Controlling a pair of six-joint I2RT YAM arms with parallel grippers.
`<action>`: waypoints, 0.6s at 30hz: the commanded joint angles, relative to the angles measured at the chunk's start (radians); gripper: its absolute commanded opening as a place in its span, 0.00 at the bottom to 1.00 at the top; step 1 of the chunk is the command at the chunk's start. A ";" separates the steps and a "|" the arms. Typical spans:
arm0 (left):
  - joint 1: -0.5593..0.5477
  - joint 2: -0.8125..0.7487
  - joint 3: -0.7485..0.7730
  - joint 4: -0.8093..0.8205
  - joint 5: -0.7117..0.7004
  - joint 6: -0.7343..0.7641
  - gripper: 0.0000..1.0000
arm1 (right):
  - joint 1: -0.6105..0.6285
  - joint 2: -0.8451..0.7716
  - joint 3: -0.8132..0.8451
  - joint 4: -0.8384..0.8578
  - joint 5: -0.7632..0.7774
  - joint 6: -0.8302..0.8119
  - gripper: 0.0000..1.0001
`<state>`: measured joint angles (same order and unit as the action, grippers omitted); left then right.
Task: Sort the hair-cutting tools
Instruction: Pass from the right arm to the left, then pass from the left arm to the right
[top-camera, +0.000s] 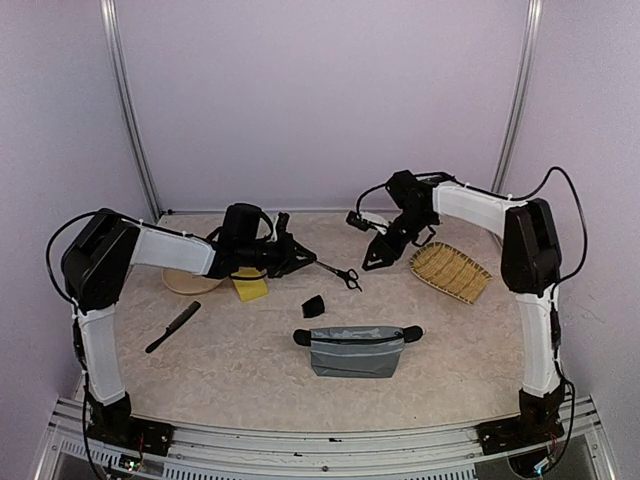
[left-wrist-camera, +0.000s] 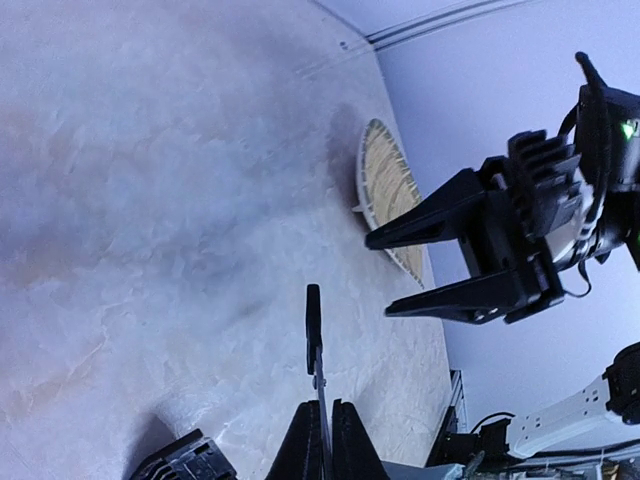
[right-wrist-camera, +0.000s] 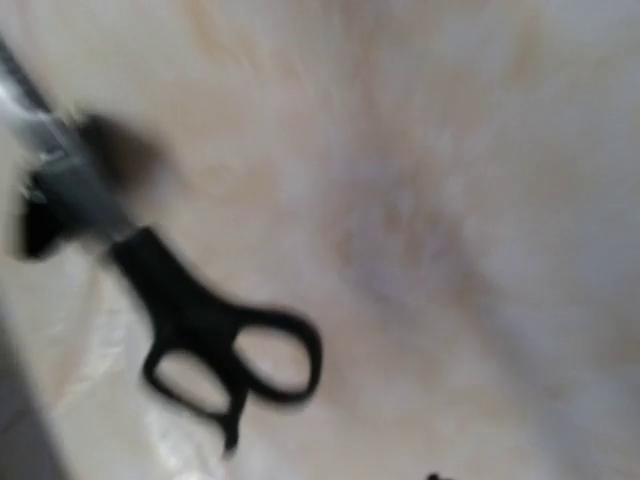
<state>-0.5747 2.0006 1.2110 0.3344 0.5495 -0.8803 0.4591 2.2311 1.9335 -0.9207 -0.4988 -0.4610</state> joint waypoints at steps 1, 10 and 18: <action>0.004 -0.141 0.030 -0.061 0.010 0.187 0.00 | -0.054 -0.214 -0.026 -0.046 -0.113 -0.066 0.47; -0.034 -0.373 -0.018 -0.173 0.107 0.455 0.00 | -0.068 -0.498 -0.326 0.043 -0.297 -0.175 0.47; -0.170 -0.525 -0.060 -0.236 0.112 0.613 0.00 | -0.054 -0.554 -0.402 -0.006 -0.553 -0.187 0.53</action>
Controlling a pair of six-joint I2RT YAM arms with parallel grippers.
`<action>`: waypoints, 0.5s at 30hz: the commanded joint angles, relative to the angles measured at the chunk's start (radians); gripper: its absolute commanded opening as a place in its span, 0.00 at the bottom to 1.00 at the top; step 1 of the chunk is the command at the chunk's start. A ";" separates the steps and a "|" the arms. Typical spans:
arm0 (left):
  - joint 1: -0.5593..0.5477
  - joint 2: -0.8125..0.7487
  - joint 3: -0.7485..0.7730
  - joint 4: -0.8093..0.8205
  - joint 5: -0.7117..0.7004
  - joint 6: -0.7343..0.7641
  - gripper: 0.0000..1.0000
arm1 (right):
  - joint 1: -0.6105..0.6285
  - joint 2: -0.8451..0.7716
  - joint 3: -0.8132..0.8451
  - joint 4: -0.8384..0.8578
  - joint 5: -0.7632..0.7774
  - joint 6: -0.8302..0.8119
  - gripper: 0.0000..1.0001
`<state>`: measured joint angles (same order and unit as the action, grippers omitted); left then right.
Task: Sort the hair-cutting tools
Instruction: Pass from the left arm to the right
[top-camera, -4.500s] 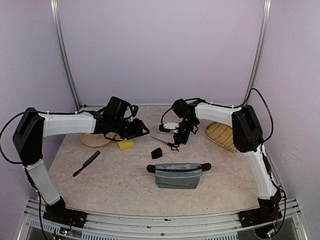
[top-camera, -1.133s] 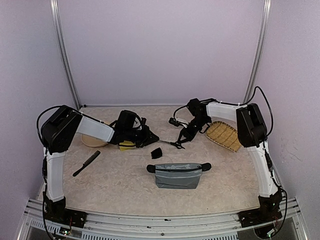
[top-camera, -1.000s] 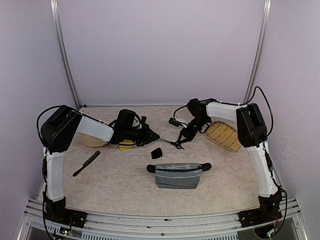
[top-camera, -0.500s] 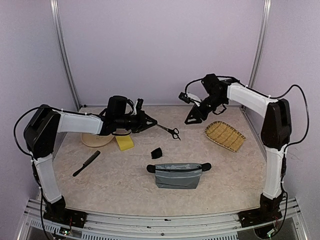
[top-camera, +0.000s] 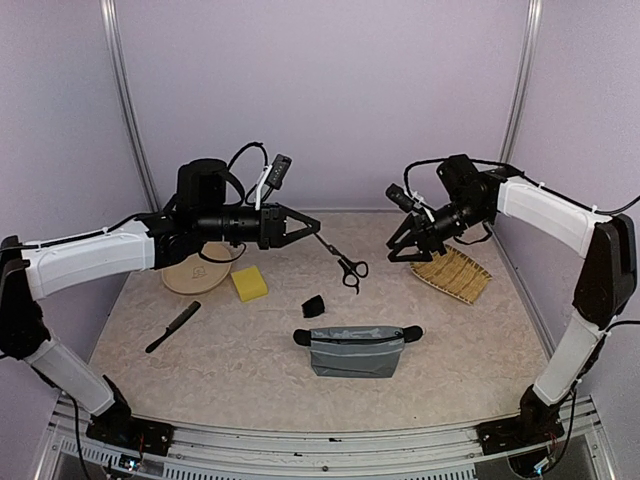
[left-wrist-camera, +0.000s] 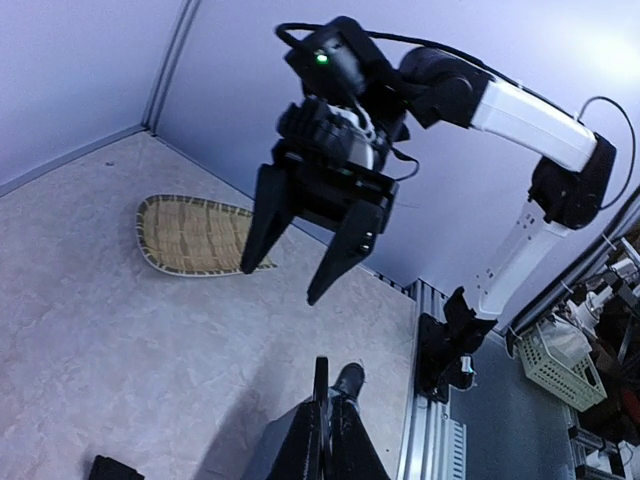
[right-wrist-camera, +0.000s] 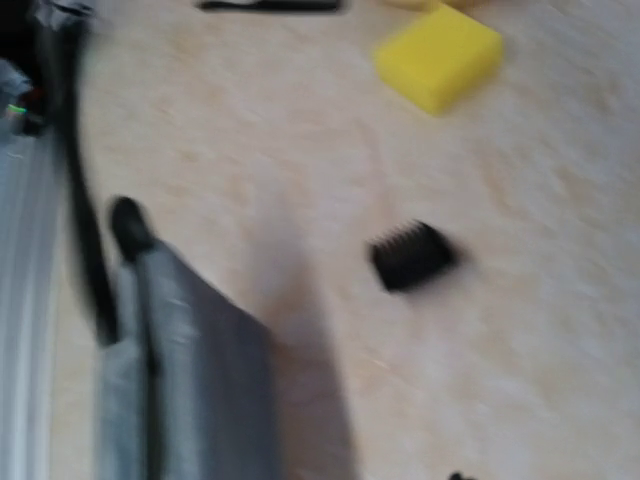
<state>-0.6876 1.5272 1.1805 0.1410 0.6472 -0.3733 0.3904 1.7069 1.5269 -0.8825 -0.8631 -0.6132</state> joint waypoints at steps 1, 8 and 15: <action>-0.072 -0.060 -0.032 -0.045 -0.001 0.109 0.00 | 0.018 -0.025 0.014 -0.091 -0.230 -0.071 0.53; -0.147 -0.103 -0.077 0.037 -0.102 0.071 0.00 | 0.077 -0.070 -0.072 -0.139 -0.290 -0.112 0.59; -0.177 -0.050 -0.064 0.084 -0.143 0.048 0.00 | 0.216 -0.083 -0.136 0.001 -0.134 -0.012 0.59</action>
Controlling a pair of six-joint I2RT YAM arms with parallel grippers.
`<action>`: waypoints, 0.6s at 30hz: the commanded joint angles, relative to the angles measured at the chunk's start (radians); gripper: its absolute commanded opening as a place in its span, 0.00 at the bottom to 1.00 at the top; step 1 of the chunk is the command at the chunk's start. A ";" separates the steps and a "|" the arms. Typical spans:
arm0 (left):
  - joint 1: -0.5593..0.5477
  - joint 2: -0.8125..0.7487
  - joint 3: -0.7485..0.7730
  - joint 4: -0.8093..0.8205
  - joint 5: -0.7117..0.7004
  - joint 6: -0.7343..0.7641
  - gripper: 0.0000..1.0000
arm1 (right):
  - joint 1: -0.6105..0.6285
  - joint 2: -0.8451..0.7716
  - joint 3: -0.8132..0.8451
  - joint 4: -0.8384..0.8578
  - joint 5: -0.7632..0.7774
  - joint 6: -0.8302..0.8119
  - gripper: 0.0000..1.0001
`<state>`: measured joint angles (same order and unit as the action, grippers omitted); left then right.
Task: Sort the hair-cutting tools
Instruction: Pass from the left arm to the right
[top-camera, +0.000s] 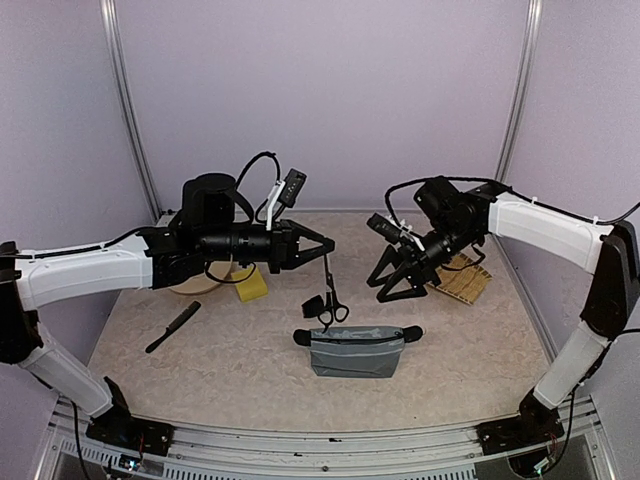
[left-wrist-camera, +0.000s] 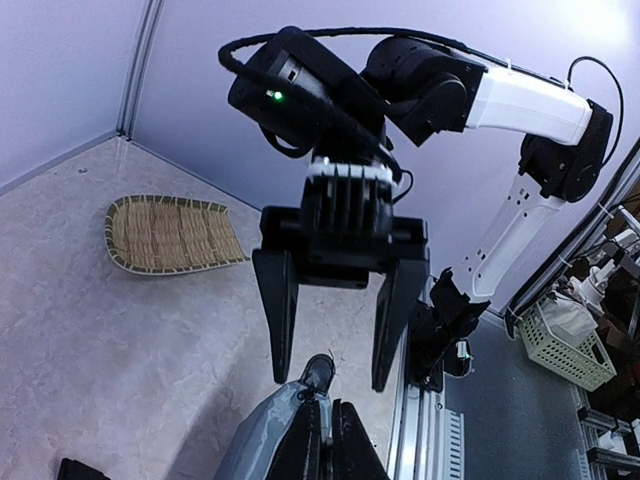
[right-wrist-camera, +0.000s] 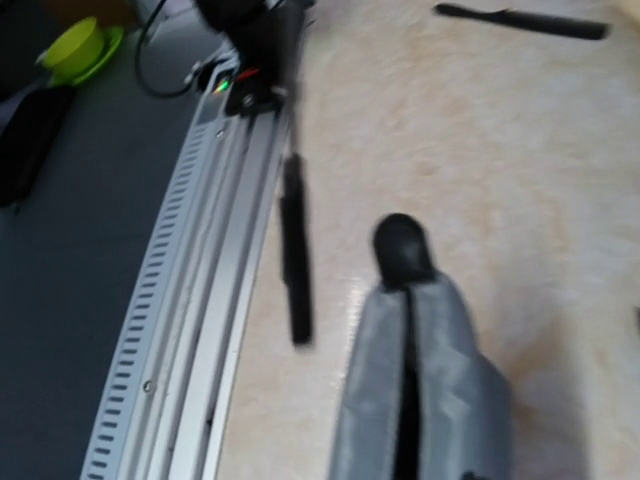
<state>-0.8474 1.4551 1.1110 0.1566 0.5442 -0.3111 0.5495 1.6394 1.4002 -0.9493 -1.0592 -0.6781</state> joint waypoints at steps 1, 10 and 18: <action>-0.021 0.024 0.008 0.077 -0.058 -0.018 0.00 | 0.071 -0.011 -0.006 0.077 0.075 0.066 0.58; -0.020 -0.012 -0.036 0.207 -0.154 -0.090 0.00 | 0.126 0.046 0.067 0.108 0.097 0.135 0.56; 0.004 -0.045 -0.091 0.292 -0.158 -0.141 0.00 | 0.130 0.044 0.070 0.145 0.091 0.167 0.34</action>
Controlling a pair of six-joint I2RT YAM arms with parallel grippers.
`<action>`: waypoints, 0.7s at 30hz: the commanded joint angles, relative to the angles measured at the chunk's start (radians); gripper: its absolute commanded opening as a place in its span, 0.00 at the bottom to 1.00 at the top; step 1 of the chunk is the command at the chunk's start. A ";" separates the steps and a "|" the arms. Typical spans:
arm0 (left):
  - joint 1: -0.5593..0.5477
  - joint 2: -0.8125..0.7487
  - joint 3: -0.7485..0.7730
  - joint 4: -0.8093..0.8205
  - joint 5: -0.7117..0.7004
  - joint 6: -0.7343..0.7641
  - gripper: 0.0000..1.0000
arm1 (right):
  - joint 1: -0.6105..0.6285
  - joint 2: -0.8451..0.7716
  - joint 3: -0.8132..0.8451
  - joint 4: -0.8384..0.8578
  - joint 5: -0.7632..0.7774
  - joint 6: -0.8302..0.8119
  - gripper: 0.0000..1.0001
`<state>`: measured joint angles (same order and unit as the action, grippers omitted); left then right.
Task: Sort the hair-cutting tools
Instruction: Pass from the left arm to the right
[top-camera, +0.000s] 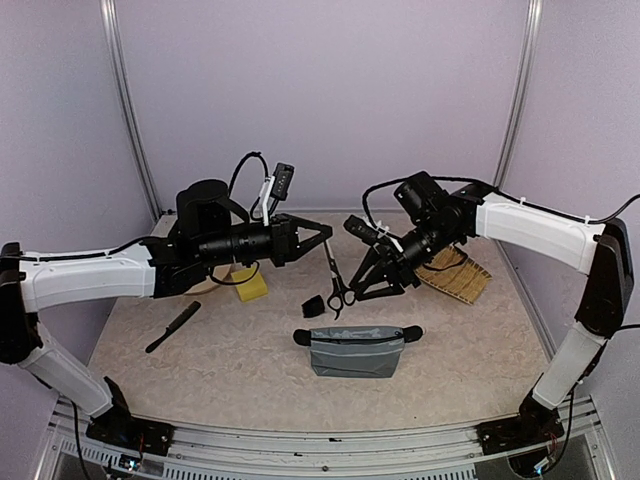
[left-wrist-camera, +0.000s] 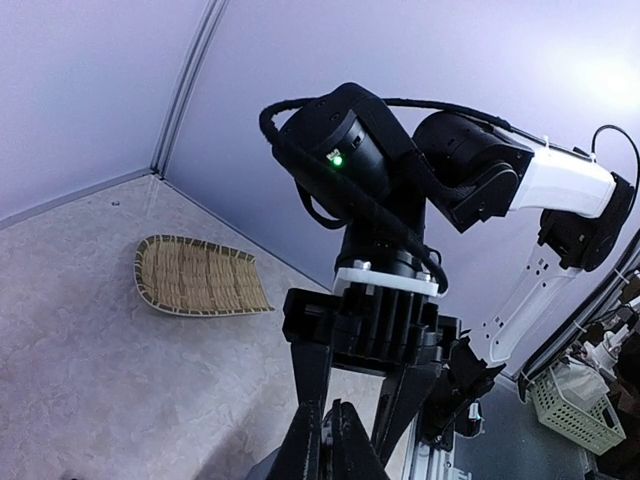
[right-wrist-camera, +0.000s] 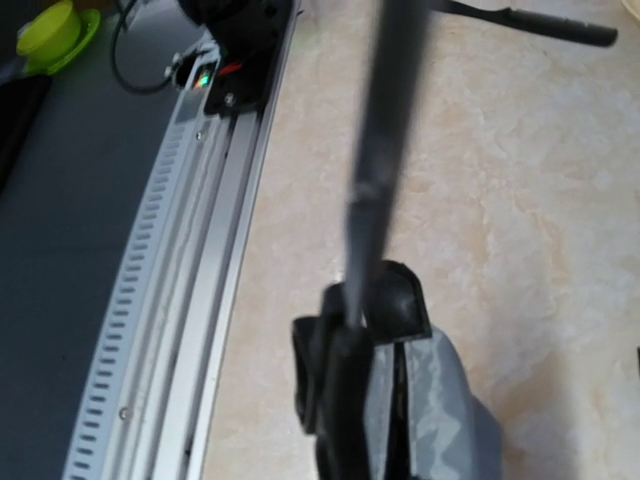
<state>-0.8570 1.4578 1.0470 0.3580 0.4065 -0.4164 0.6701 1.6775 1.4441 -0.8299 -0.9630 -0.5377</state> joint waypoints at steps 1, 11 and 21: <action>0.016 -0.053 -0.034 0.099 -0.020 -0.042 0.00 | 0.010 0.007 0.024 0.032 -0.004 0.032 0.32; 0.024 -0.081 -0.084 0.158 -0.027 -0.077 0.00 | 0.010 0.044 0.045 0.034 -0.025 0.050 0.28; 0.026 -0.088 -0.102 0.183 -0.037 -0.084 0.00 | 0.010 0.034 0.056 0.020 -0.077 0.031 0.08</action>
<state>-0.8371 1.4029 0.9619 0.4866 0.3828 -0.4919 0.6716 1.7145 1.4765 -0.8024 -1.0000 -0.4999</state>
